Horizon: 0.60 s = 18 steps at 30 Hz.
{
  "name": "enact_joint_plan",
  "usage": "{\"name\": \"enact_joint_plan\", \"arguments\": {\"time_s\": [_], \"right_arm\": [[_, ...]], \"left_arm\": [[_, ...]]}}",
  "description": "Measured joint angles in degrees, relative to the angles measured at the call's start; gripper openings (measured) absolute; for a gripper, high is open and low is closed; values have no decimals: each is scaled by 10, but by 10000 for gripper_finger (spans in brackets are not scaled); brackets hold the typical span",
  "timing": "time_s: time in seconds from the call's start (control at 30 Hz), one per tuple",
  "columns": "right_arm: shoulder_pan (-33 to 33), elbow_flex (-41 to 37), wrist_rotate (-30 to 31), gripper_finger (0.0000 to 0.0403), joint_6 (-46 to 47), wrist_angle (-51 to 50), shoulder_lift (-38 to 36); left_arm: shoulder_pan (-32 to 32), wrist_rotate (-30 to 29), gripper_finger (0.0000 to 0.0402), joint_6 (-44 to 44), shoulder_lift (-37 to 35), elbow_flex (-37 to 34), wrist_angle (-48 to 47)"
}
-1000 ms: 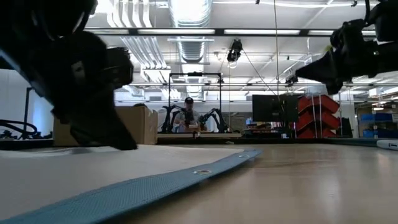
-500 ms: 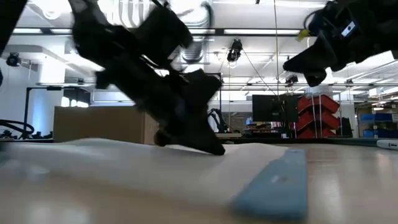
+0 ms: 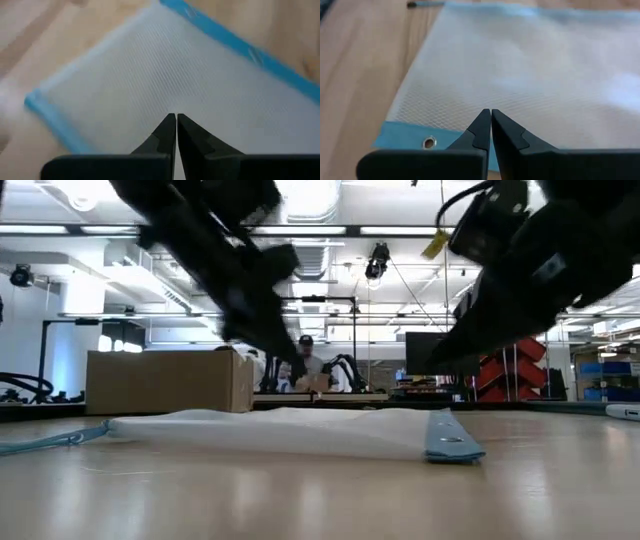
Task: Unpack boxes
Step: Open the transparent zip bag
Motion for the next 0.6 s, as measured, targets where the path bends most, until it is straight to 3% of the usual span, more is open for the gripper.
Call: {"name": "enact_joint_plan", "arguments": {"time_s": [0.1,0.2,0.37,0.5,0.6], "right_arm": [[6,46,-1,0,-10,4,52],[5,100,-3,0,-61,1,108],[-2,186,-79,0,-106,-13,183],[-1,197,-94,0,-88,-111,180],[8,192,-55,0,-85,-241,144]], "left_arm": [[-54,1,0,-43,-52,-41,-62],[-118,-25,0,-113,-101,-94,-42],[-220,-63,0,-227,-124,-184,17],[-266,-77,0,-279,-95,-219,104],[-270,-81,0,-281,-54,-216,158]]}}
